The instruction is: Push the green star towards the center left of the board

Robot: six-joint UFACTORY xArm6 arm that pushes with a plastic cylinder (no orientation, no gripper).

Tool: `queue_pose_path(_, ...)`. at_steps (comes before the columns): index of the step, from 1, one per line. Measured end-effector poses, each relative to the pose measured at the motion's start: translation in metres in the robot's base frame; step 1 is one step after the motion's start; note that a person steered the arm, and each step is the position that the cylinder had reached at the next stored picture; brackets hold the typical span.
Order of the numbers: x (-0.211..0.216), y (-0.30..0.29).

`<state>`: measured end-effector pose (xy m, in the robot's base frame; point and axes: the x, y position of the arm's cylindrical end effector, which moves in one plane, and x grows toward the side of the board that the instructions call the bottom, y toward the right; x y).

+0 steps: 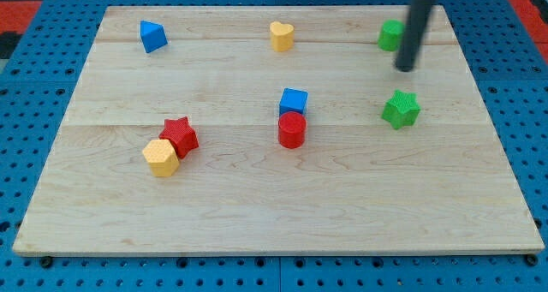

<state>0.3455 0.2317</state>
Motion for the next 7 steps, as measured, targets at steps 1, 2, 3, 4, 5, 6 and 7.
queue_pose_path(1, 0.060, 0.037)
queue_pose_path(2, 0.126, -0.013)
queue_pose_path(3, 0.110, -0.030)
queue_pose_path(4, 0.074, -0.033)
queue_pose_path(5, 0.074, -0.087)
queue_pose_path(6, 0.047, -0.104)
queue_pose_path(7, 0.008, -0.105)
